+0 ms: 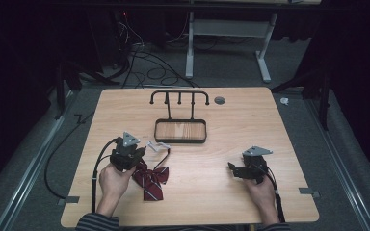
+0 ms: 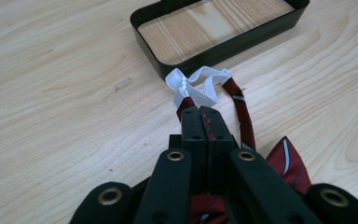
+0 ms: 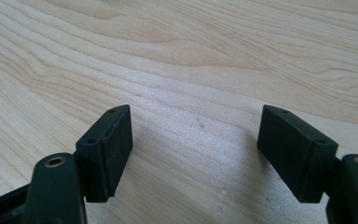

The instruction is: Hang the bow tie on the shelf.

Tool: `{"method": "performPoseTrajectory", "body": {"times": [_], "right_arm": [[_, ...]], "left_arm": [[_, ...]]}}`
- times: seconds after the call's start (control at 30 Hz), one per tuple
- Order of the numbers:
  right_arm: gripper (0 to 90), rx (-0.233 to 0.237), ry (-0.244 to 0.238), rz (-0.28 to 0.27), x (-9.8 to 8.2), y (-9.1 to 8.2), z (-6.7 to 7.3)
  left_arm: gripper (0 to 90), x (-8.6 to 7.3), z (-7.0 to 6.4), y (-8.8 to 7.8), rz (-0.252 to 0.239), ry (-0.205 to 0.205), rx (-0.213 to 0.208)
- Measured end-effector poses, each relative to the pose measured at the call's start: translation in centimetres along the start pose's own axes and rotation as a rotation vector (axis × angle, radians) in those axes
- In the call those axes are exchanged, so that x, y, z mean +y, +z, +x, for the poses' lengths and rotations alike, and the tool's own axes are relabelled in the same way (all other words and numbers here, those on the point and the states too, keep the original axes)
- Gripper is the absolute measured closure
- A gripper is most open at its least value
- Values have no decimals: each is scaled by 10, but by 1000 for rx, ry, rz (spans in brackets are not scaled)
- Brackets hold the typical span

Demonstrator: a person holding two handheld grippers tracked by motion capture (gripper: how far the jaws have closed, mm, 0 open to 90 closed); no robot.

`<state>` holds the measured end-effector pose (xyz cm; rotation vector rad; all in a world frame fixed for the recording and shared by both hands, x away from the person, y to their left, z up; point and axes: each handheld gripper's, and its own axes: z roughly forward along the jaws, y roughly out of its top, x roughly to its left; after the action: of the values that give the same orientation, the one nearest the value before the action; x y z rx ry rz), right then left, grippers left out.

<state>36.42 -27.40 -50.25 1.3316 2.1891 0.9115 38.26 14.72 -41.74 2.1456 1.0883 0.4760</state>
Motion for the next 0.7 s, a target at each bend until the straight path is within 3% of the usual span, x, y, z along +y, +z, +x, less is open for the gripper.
{"method": "performPoseTrajectory", "body": {"times": [0.2,0.57,0.7], "right_arm": [[277,9,-7,-2,0,0,0],[277,15,-7,-1,0,0,1],[279,16,-8,-1,0,0,1]], "left_arm": [[893,8,-4,-11,-24,-9,-9],[893,30,-19,-26,-67,46,-5],[893,37,-22,-30,-94,26,-19]]}}
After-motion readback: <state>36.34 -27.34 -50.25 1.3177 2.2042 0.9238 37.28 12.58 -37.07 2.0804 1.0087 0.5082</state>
